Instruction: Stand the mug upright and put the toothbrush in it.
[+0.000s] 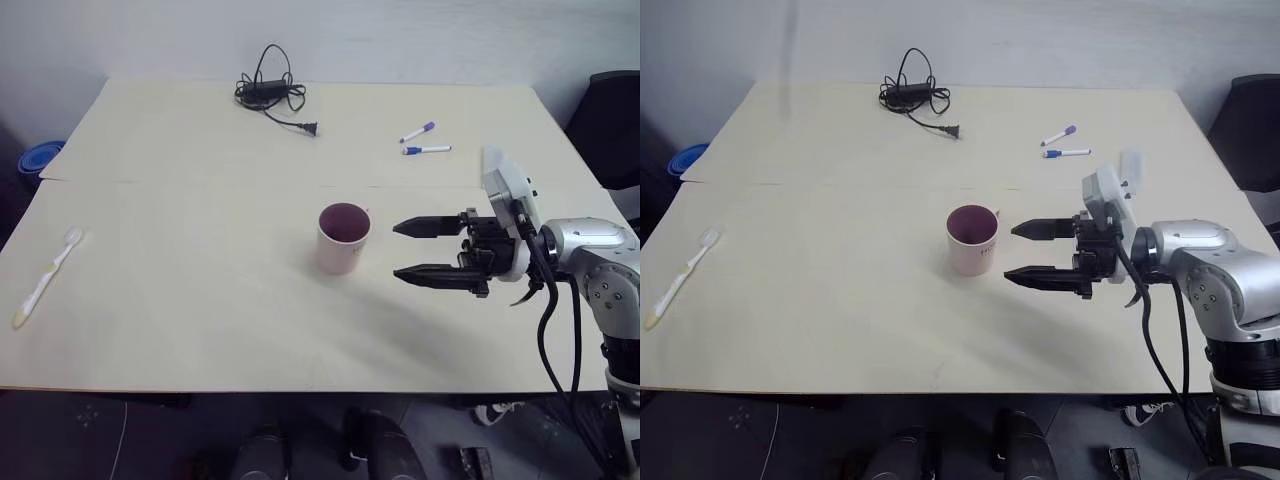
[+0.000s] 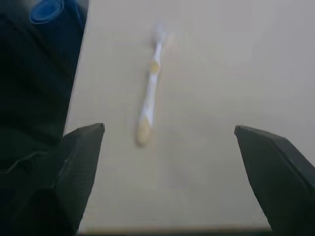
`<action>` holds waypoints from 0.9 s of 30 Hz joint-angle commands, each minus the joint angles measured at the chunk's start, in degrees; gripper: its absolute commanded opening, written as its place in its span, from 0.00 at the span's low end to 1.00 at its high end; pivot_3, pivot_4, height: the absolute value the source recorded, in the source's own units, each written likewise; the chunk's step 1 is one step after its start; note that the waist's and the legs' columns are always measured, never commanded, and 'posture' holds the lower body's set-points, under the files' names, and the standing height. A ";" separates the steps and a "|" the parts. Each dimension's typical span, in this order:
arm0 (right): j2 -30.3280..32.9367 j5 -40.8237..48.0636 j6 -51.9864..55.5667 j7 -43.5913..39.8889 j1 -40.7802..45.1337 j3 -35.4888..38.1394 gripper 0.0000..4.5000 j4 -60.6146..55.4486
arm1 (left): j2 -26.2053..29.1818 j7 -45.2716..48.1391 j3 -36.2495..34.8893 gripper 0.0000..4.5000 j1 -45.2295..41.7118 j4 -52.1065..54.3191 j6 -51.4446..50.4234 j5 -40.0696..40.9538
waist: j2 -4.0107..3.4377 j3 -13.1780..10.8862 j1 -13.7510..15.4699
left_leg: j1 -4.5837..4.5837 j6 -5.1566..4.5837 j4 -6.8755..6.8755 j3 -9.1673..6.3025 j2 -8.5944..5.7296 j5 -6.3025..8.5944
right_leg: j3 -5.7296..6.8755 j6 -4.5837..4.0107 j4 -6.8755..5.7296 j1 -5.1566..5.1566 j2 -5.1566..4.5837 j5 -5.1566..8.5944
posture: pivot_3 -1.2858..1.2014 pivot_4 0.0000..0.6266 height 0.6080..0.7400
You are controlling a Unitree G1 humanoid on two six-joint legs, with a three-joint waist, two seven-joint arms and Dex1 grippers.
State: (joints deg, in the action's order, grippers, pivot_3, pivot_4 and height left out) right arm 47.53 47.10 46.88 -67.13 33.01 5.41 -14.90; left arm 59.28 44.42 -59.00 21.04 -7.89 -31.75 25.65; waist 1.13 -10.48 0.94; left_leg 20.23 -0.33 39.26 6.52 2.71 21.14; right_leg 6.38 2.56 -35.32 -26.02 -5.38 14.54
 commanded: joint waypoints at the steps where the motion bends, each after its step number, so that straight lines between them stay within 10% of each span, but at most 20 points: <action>1: 0.64 4.32 2.26 1.99 1.69 3.56 0.98 -3.59 | 6.89 -1.01 11.70 1.00 -11.25 -15.59 5.78 -5.70 | 0.09 0.04 -0.35 | -0.02 0.01 0.00 0.12 -0.01 0.00 | 0.10 0.00 -0.13 -0.08 0.02 0.00 | 0.52 0.24 1.00; 11: 1.77 13.12 8.13 12.71 2.06 9.18 0.98 -11.40 | 7.67 -0.15 46.23 1.00 -56.86 -54.75 18.75 -24.67 | 0.24 0.09 -1.65 | 0.08 0.43 -0.03 1.16 -0.14 -0.31 | 0.95 0.01 -0.58 -0.58 0.08 -0.06 | 0.52 0.24 1.00; 22: 5.69 23.04 11.89 21.75 0.64 15.43 0.98 -14.53 | 6.18 -3.88 50.73 1.00 -63.91 -66.17 14.89 -28.62 | 0.32 0.07 -2.63 | -0.21 0.12 -0.01 1.88 -0.04 -0.12 | 1.05 0.07 -0.65 -0.57 -0.18 -0.11 | 0.52 0.24 1.00; 27: 6.84 24.42 11.73 23.71 0.98 15.38 1.00 -14.04 | 5.10 -1.04 50.13 0.75 -63.11 -66.60 12.00 -27.95 | 0.31 0.07 -2.62 | -0.59 0.13 -0.10 1.96 0.00 -0.08 | 0.62 0.06 -0.70 -0.56 -0.18 -0.11 | 0.52 0.24 1.00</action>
State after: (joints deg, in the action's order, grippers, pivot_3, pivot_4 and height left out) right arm 53.29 70.10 58.96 -43.93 33.27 18.82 -28.63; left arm 64.66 43.08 -9.85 -43.94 -72.47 -18.09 -1.40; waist 1.44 -10.41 -1.68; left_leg 19.62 -0.20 39.16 8.50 2.71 21.06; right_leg 6.98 2.62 -36.01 -26.57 -5.56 14.43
